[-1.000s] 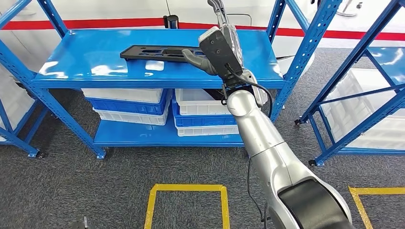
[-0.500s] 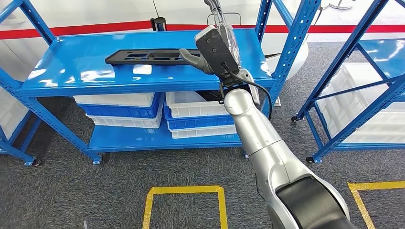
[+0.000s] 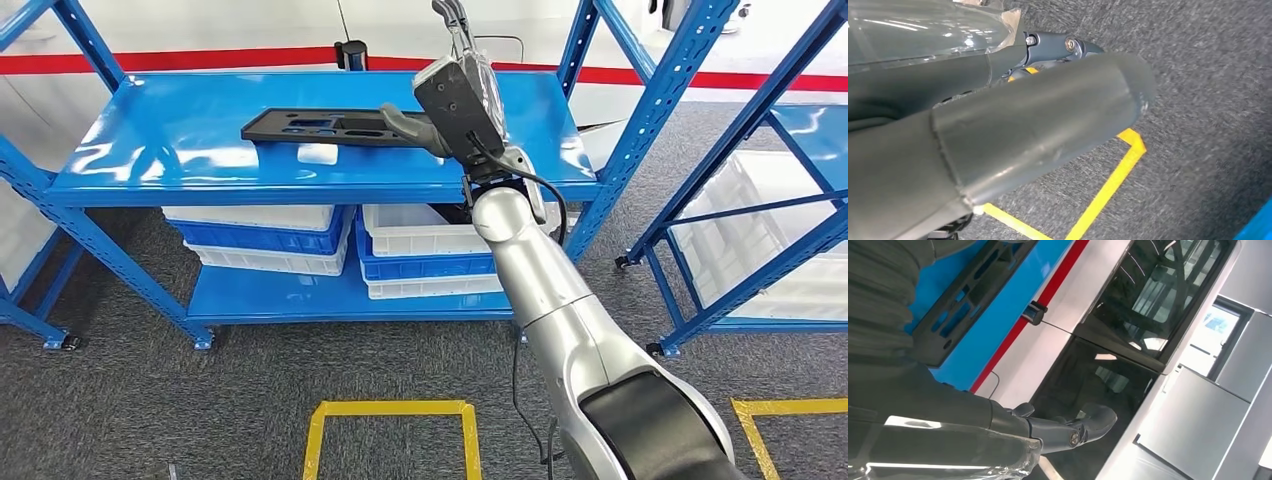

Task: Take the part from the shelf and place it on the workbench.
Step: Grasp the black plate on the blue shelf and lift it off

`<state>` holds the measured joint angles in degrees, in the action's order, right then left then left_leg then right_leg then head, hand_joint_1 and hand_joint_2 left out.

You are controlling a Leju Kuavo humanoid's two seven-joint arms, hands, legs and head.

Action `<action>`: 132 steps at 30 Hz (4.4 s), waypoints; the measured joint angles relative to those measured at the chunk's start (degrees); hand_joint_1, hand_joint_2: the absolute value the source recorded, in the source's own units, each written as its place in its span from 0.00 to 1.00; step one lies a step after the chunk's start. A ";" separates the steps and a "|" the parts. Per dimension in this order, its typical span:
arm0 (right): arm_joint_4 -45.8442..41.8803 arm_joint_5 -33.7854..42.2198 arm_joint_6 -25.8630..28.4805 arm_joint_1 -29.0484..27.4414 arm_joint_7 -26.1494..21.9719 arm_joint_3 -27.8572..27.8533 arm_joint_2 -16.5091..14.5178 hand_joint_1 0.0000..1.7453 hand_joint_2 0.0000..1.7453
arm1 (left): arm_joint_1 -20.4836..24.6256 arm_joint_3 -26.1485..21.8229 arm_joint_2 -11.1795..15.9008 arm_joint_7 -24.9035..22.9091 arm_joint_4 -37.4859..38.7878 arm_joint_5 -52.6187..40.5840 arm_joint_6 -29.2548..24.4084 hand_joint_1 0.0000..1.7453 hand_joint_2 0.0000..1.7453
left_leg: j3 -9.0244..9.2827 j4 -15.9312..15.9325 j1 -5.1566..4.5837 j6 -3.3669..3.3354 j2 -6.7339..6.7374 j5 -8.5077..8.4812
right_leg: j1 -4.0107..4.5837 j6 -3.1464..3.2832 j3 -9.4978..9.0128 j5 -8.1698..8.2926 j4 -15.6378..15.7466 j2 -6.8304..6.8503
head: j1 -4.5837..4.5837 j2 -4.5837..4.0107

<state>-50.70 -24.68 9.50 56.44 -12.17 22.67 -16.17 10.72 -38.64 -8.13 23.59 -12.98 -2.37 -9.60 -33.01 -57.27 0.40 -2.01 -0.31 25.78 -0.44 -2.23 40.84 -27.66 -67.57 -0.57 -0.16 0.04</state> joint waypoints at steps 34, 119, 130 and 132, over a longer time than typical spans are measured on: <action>-4.78 -1.68 0.82 -2.66 3.92 -0.08 0.44 0.00 1.00 | 0.48 -0.59 -0.98 -0.43 0.09 -1.26 -1.25 0.00 0.00 | 2.33 0.83 0.06 1.17 -0.06 1.28 | 0.73 1.44 -4.19 4.96 11.00 0.51 | 0.13 0.01; -14.32 -3.42 -1.63 -9.53 5.92 -1.40 2.42 0.00 1.00 | 1.20 -4.48 -2.61 1.80 0.15 0.70 -3.56 0.00 0.00 | -1.29 -0.26 0.03 0.19 -0.12 -0.63 | -0.65 0.35 -5.26 3.48 9.42 0.28 | -0.13 0.01; -10.77 -13.57 1.31 -11.77 5.52 5.65 -0.47 0.00 1.00 | 1.29 -4.68 -2.69 -0.29 0.15 -0.77 -6.24 0.00 0.00 | -1.08 0.11 0.28 1.79 0.10 -0.55 | -0.28 1.06 -5.28 3.24 9.35 0.19 | -0.09 0.00; -9.19 -14.26 1.27 -12.59 5.58 8.44 -1.81 0.00 1.00 | 1.29 -4.69 -2.67 -0.71 0.15 -0.81 -6.69 0.00 0.00 | -1.10 0.11 0.24 1.89 0.09 -0.54 | -0.29 1.06 -5.28 3.24 9.35 0.20 | -0.09 0.00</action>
<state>-59.90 -38.94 10.77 43.84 -6.59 31.11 -17.98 12.02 -43.33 -10.80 22.88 -12.83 -3.17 -16.29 -34.10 -57.16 0.64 -0.11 -0.22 25.24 -0.73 -1.17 35.56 -24.42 -58.22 -0.37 -0.25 0.04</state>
